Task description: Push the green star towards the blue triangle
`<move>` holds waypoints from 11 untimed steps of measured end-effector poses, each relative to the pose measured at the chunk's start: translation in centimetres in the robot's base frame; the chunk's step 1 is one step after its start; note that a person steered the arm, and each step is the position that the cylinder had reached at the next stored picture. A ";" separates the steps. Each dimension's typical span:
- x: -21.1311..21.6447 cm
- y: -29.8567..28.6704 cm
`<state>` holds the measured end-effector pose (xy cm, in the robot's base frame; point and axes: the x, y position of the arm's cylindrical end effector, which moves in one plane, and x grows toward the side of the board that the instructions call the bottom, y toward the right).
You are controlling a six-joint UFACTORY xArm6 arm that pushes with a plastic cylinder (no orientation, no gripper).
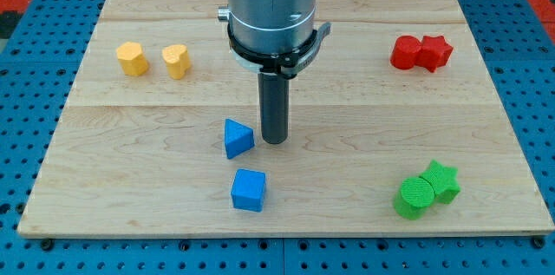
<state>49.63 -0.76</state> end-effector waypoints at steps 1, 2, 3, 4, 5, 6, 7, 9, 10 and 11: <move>0.2 0.7; 1.4 0.7; -2.5 4.1; -7.0 16.7; -4.7 27.5; 1.0 29.9; 3.4 32.5; 9.7 23.1; 6.1 16.2; -0.5 11.7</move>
